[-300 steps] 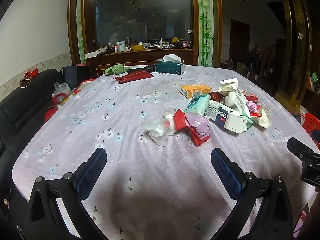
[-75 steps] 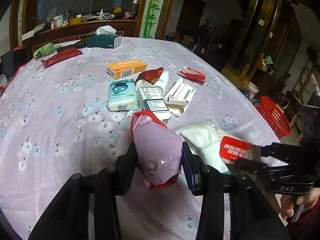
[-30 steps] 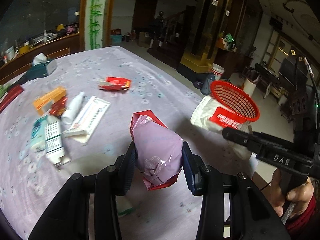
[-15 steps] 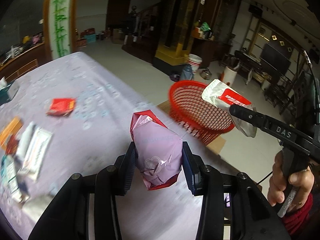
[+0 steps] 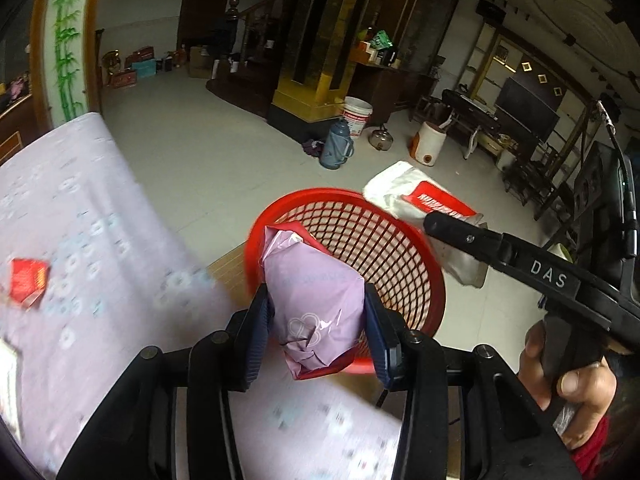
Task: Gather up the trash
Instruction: 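Carry both items to the red wastebasket and release them inside, then grasp the white sock with the left gripper while the right reaches toward the red box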
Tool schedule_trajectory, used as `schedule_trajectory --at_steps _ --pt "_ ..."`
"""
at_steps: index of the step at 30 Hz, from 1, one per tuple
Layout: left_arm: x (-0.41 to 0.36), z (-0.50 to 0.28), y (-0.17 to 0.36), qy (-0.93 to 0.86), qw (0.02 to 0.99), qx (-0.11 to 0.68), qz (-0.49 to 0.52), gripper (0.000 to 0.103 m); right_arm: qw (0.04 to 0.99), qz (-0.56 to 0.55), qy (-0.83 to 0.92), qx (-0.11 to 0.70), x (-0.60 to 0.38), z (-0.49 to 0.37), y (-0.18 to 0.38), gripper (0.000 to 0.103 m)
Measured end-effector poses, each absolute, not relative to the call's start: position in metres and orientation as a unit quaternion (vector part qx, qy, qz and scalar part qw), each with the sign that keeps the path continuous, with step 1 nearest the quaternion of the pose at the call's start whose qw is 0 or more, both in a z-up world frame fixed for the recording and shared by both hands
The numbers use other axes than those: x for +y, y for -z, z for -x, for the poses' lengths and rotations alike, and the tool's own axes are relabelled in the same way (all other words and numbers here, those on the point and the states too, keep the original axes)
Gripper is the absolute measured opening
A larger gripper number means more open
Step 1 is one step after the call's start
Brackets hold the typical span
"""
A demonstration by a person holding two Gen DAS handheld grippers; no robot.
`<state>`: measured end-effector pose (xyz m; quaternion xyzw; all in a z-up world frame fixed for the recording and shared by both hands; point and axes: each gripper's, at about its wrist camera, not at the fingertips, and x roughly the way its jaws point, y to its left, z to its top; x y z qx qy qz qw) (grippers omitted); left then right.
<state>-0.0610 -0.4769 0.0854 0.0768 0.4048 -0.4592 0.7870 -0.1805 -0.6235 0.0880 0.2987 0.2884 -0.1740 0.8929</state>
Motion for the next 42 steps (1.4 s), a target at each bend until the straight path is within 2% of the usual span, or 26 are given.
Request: schedule_trajectory --at_steps 2,3,4,5,14,25,42 --pt "-0.487 0.056 -0.081 0.463 0.783 0.409 -0.07 0.054 0.891 -0.304 0.177 0.286 -0.632 0.175 -0.088 0.05" --pt "-0.49 0.054 -0.08 0.466 0.781 0.411 -0.065 0.064 0.891 -0.306 0.178 0.286 -0.633 0.172 -0.087 0.057" --pt "-0.491 0.053 -0.079 0.464 0.782 0.412 -0.064 0.068 0.887 -0.31 0.178 0.292 -0.637 0.168 -0.085 0.062" --pt "-0.49 0.053 -0.078 0.457 0.785 0.413 -0.065 0.068 0.885 -0.316 0.178 0.293 -0.64 0.166 -0.084 0.068" --pt "-0.427 0.076 -0.098 0.439 0.804 0.396 -0.062 0.068 0.902 -0.297 0.162 0.268 -0.604 0.186 -0.097 0.068" --pt "-0.323 0.113 -0.113 0.406 0.838 0.357 -0.074 0.069 0.919 -0.247 0.106 0.288 -0.503 0.192 -0.098 0.068" --pt "-0.127 0.126 -0.107 0.26 0.908 0.329 -0.026 0.07 0.93 -0.119 -0.03 0.347 -0.323 0.167 -0.078 0.072"
